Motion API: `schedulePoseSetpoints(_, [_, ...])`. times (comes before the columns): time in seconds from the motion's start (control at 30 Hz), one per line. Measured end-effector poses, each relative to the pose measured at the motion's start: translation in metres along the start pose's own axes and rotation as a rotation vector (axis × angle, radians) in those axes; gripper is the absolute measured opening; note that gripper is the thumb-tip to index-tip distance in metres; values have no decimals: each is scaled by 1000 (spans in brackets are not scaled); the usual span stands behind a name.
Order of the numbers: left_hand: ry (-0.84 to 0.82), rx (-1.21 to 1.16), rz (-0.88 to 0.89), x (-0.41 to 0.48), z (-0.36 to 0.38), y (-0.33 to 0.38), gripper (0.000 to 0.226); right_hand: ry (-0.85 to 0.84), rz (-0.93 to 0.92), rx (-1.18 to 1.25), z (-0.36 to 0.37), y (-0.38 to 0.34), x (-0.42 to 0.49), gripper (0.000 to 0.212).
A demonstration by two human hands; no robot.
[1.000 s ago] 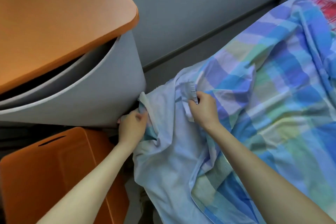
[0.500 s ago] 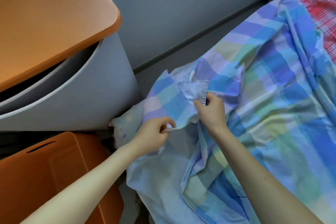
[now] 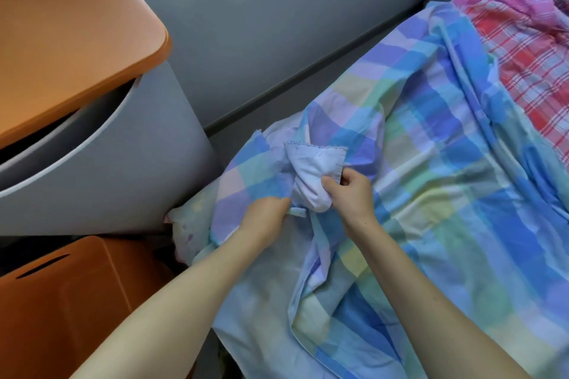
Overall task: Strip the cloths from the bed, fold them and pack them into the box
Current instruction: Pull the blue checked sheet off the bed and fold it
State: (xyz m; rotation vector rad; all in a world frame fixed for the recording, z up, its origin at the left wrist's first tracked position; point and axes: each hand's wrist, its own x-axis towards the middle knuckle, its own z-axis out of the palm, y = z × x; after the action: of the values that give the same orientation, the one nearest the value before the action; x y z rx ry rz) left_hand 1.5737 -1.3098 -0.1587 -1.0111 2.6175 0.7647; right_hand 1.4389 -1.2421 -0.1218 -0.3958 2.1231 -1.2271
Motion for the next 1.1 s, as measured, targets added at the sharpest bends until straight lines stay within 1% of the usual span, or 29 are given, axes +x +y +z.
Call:
schedulePoseSetpoints(0.03, [93,-134,-61,-4,-8,0,9,16,-22,13,-4,-7,-2,30])
schedulePoseSetpoints(0.1, [309,-373,-181,-11,-38,2,26,39,-72,39,-17,-33,-7,35])
schedulePoseSetpoints(0.17, [459,-574,-218,-19,-85,7,35,50,-154,57,-29,-72,-14,31])
schedulePoseSetpoints(0.2, [500,-626,-216,-22,-112,9,35,54,-199,66,-33,-95,-19,29])
schedulePoseSetpoints(0.27, [572,-640,-171,-32,-163,13,33,63,-296,99,-38,-148,-34,30])
schedulePoseSetpoints(0.33, [641,-656,-120,-41,-201,19,30,62,-392,126,-35,-202,-51,35])
schedulePoseSetpoints(0.43, [720,-754,-24,-60,-251,35,33,61,-538,172,-22,-284,-79,28])
schedulePoseSetpoints(0.5, [732,-865,24,-78,-280,49,33,76,-603,196,-14,-328,-102,25])
schedulePoseSetpoints(0.57, [723,-1013,-2,-94,-298,54,34,88,-616,163,-4,-349,-127,29])
schedulePoseSetpoints(0.67, [673,-1278,-88,-117,-317,50,18,61,-590,57,4,-343,-158,43])
schedulePoseSetpoints(0.73, [654,-1347,-102,-126,-327,39,14,24,-596,-9,10,-328,-166,48])
schedulePoseSetpoints(0.8, [581,-1353,-85,-137,-340,33,13,16,-596,-44,15,-319,-171,49])
schedulePoseSetpoints(0.9, [469,-1238,-43,-147,-350,32,15,67,-547,-22,18,-317,-172,50])
schedulePoseSetpoints(0.93, [445,-1200,-33,-153,-352,33,16,58,-540,-16,19,-318,-175,49])
schedulePoseSetpoints(1.0, [406,-1170,-15,-159,-355,37,19,23,-540,-34,20,-318,-181,42])
schedulePoseSetpoints(1.1, [406,-1148,-18,-164,-362,41,20,-10,-592,-114,18,-319,-188,32])
